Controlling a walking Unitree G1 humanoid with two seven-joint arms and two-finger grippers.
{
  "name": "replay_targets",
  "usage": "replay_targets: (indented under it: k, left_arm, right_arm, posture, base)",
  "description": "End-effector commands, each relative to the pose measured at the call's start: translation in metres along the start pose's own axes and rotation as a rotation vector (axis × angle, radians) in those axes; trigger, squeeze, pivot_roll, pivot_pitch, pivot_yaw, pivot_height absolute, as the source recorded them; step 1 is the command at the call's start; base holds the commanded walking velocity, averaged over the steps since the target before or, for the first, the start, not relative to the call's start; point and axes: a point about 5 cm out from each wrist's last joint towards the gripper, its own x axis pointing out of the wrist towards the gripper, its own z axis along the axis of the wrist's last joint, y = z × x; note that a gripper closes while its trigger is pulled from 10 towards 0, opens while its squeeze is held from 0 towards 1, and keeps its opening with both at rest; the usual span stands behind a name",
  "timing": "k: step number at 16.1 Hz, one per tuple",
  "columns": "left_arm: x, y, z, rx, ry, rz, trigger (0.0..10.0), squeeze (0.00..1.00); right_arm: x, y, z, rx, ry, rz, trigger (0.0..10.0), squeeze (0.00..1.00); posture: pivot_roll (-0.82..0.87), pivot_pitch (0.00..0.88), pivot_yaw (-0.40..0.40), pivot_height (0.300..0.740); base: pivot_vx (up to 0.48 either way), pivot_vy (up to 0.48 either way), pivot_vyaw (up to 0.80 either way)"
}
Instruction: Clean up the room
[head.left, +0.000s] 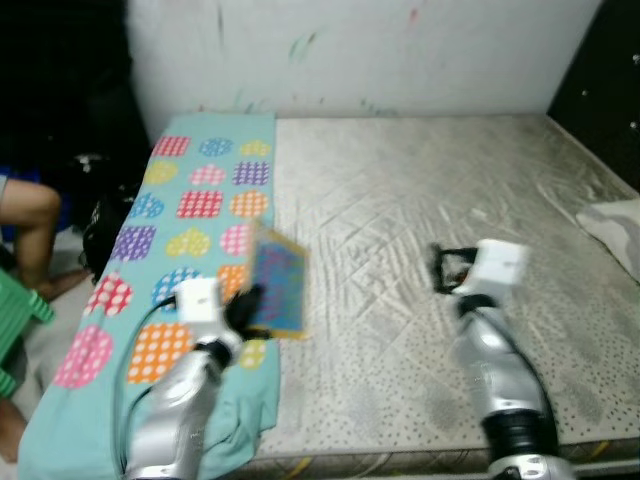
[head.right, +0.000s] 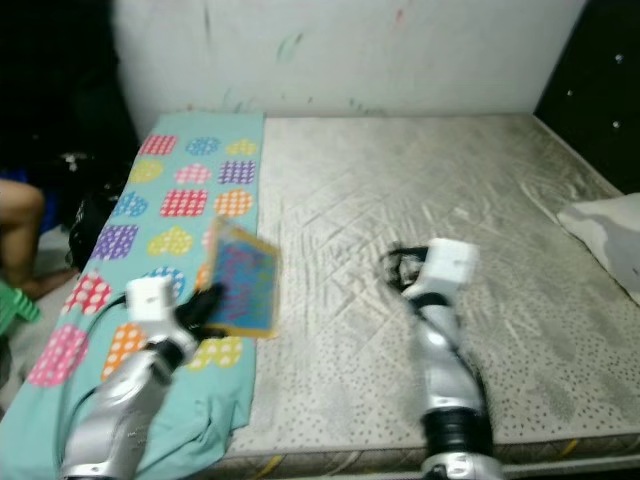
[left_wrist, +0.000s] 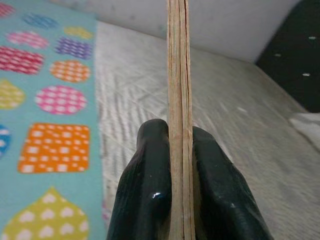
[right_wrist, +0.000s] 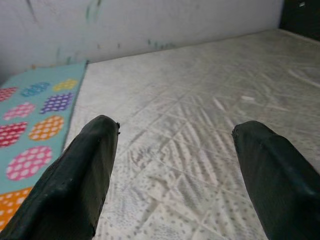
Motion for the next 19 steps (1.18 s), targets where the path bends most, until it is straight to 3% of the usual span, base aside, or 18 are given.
replay_targets:
  k: [1, 3, 7, 13, 15, 19]
  left_arm:
    - [0.0042, -0.0114, 0.0064, 0.004, -0.037, -0.044, 3.4, 0.00]
    - [0.0038, -0.0112, 0.0062, 0.002, -0.037, -0.042, 3.6, 0.00]
    - [0.0030, -0.0112, 0.0059, 0.001, -0.035, -0.044, 3.3, 0.00]
    - [0.0025, -0.0126, 0.0048, -0.001, -0.033, -0.044, 3.3, 0.00]
    - [0.0025, -0.0119, 0.0044, -0.012, -0.040, -0.032, 4.2, 0.00]
    - [0.0026, -0.0113, 0.0046, -0.008, -0.041, -0.032, 3.7, 0.00]
  right_arm:
    - [0.0009, -0.0101, 0.0032, 0.001, -0.009, -0.027, 10.0, 0.00]
    - [0.0015, -0.0110, 0.0035, 0.005, -0.005, -0.032, 10.0, 0.00]
    - [0.0010, -0.0136, 0.0029, 0.006, -0.006, -0.040, 10.0, 0.00]
    - [-0.0009, -0.0118, 0.0012, 0.000, -0.006, -0.016, 10.0, 0.00]
    - [-0.0008, -0.0109, 0.0014, -0.004, -0.009, -0.004, 10.0, 0.00]
    - [-0.0015, -0.0067, 0.0017, -0.025, -0.017, 0.025, 10.0, 0.00]
  posture:
    - [-0.08, 0.000, 0.052, 0.740]
    - [-0.08, 0.000, 0.052, 0.740]
    - [-0.08, 0.000, 0.056, 0.740]
    - [-0.08, 0.000, 0.054, 0.740]
    - [-0.08, 0.000, 0.053, 0.740]
    - [-0.08, 0.000, 0.052, 0.740]
  base:
    - [0.000, -0.300, 0.00]
    - [0.000, -0.307, 0.00]
    - [0.000, -0.307, -0.75]
    - [0.000, -0.307, 0.00]
    - [0.000, 0.000, 0.00]
    - [0.000, 0.000, 0.00]
